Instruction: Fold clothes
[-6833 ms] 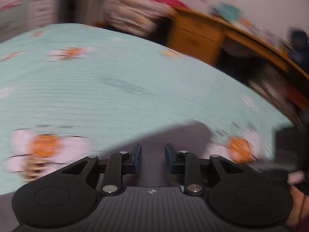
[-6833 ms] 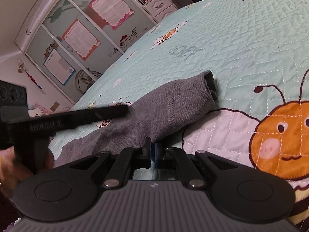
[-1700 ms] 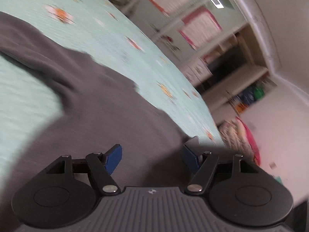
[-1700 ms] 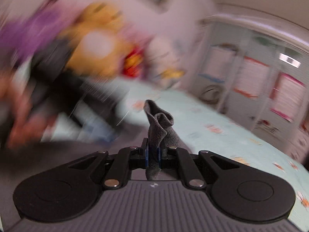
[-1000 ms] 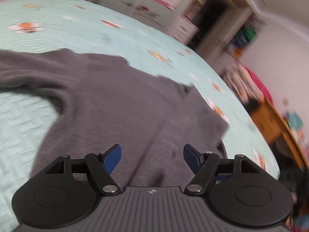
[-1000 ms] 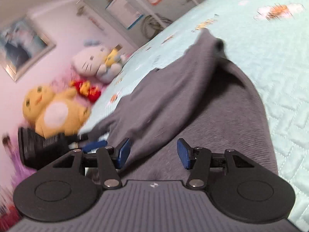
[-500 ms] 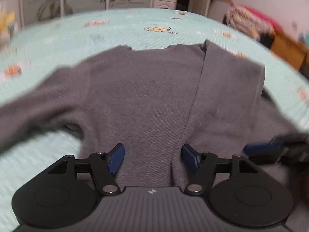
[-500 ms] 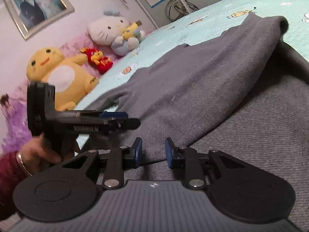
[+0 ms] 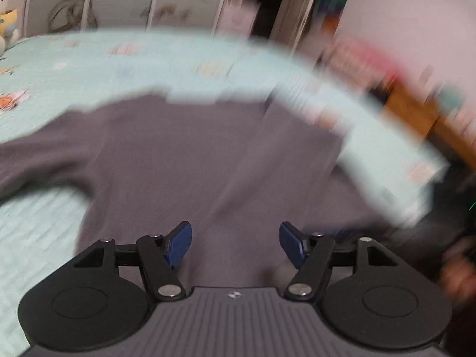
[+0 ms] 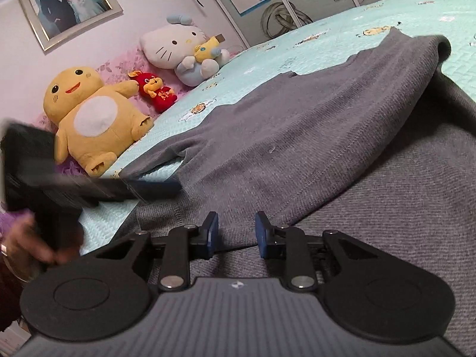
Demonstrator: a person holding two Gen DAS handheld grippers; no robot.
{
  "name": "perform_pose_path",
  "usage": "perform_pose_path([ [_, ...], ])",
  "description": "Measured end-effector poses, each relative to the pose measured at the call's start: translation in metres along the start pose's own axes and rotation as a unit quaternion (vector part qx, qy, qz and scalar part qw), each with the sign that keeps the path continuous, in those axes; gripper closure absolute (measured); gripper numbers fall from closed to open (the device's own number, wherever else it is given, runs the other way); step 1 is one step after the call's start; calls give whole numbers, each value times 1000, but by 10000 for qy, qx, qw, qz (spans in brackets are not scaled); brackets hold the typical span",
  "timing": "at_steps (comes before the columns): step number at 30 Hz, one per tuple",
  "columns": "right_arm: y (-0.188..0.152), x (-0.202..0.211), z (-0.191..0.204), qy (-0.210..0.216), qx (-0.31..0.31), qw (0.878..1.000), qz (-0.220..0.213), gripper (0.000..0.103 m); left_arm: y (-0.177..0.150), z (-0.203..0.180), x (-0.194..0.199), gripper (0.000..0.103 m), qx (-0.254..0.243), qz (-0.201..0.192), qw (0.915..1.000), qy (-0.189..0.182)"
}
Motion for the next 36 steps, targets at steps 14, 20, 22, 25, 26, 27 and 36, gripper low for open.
perform_pose_path([
  [14,8,11,-1,-79,-118,9999,-41,75,29,-35,10,39,-88,-377,9985,-396],
  [20,72,28,-17,-659,252,9952,-676,64,-1,-71,-12,38,-678,178,9953,-666],
  [22,94,24,-31,-1051,556,9890,-877,61,-8,-75,-16,31,-694,227,9949,-693],
  [25,95,19,-82,-1665,355,9838,-570,61,-15,-76,-10,31,-669,277,9932,-907],
  [26,92,19,-99,-1816,266,9819,-467,66,-18,-76,-7,31,-663,305,9923,-998],
  [27,82,22,-114,-1798,105,9830,-365,80,-21,-75,-4,31,-680,327,9917,-1046],
  [36,89,56,-113,-1548,-95,9844,-832,76,3,-89,29,32,-17,-115,9831,-1828],
])
Point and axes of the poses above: each gripper's, at about its wrist camera, not at the fingertips, and x roughly against the way its jaws point, z to its left, y to its top, the point moved 7 cm from there along -x, roughly the way its jaws point, and after that the axes turned 9 degrees about -y, right-handed, at the moved point
